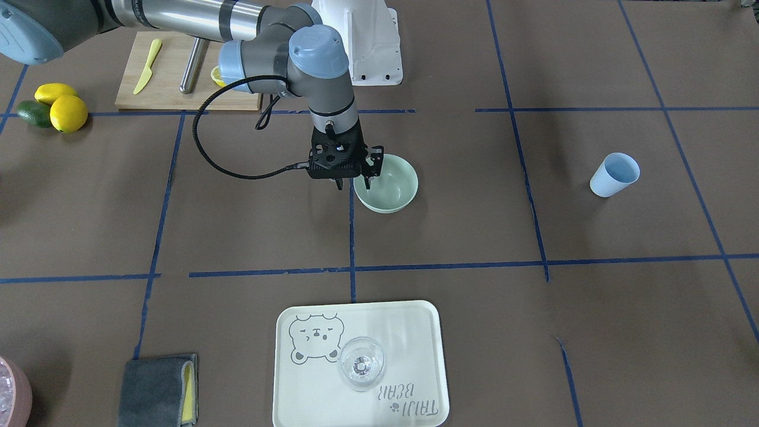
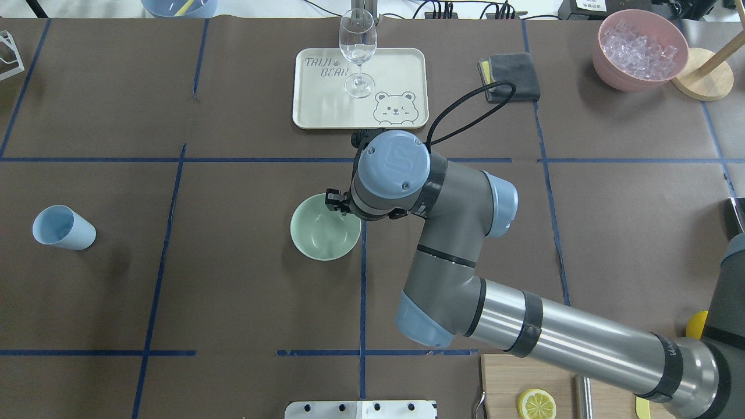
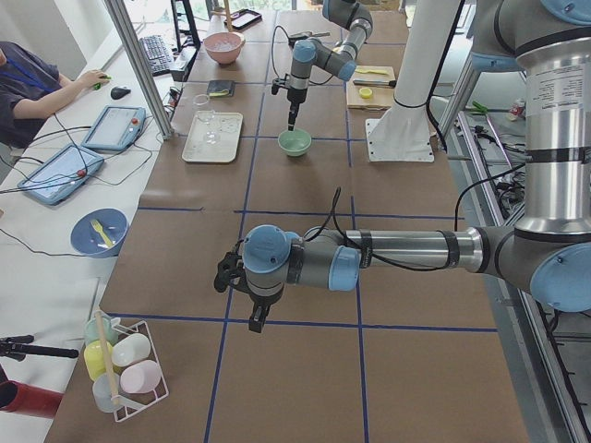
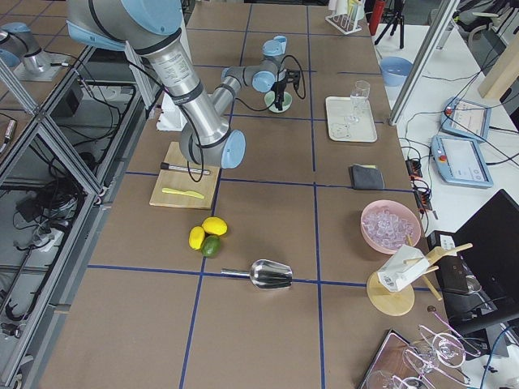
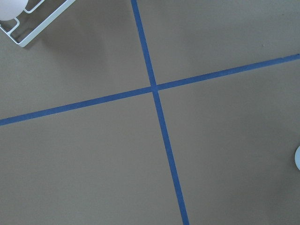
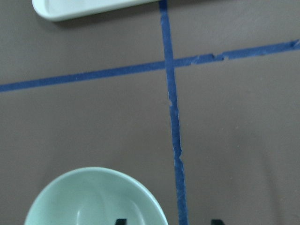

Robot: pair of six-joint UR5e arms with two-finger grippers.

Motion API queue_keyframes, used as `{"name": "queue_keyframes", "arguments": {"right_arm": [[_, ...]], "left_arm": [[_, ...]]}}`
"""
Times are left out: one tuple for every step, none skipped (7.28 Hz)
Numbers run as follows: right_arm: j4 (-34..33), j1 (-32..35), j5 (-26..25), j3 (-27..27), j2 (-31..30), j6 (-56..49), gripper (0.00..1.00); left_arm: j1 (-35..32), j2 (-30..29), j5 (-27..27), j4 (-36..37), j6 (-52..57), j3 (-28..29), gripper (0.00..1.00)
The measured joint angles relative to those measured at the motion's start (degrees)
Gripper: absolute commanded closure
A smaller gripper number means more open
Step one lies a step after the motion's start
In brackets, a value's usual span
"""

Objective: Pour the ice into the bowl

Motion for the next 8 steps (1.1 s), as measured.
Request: {"name": "queue_keyframes", "arguments": {"right_arm": [[-2.31, 3.12, 2.76, 2.88, -0.88, -2.15, 0.00], [-3.92, 7.46, 7.00, 5.36, -2.84, -6.97, 0.00], [-4.71, 12.76, 12.17, 7.10, -5.74, -13.48, 0.00], [-5.04, 18.42, 17.21, 7.98, -8.94, -21.43, 0.00], [-5.18, 24.00, 21.02, 8.15, -12.66, -30.72, 0.00], [-5.37, 29.36, 23.42, 7.79, -16.79, -41.25, 0.00], [-5.63, 34.78, 25.40, 7.00, -21.09, -51.63, 0.00], [-5.78, 40.27, 27.64, 5.76, -25.19, -61.51, 0.00]], "left_arm": [[0.03, -0.04, -0.95, -0.62, 0.00, 0.03, 0.00], [0.08, -0.06, -1.36, -1.86, 0.00, 0.08, 0.00], [0.54, -0.10, -1.49, -3.06, -0.04, 0.11, 0.00], [1.40, -0.16, -1.52, -3.88, -0.16, 0.08, 0.00], [2.02, -0.57, -1.57, -4.27, -0.29, -0.12, 0.00], [2.31, -1.75, -1.57, -4.76, -0.46, -0.43, 0.00], [2.45, -3.11, -1.55, -5.81, -0.56, -0.59, 0.00], [2.47, -3.81, -1.65, -7.68, -0.57, -0.73, 0.00]]}}
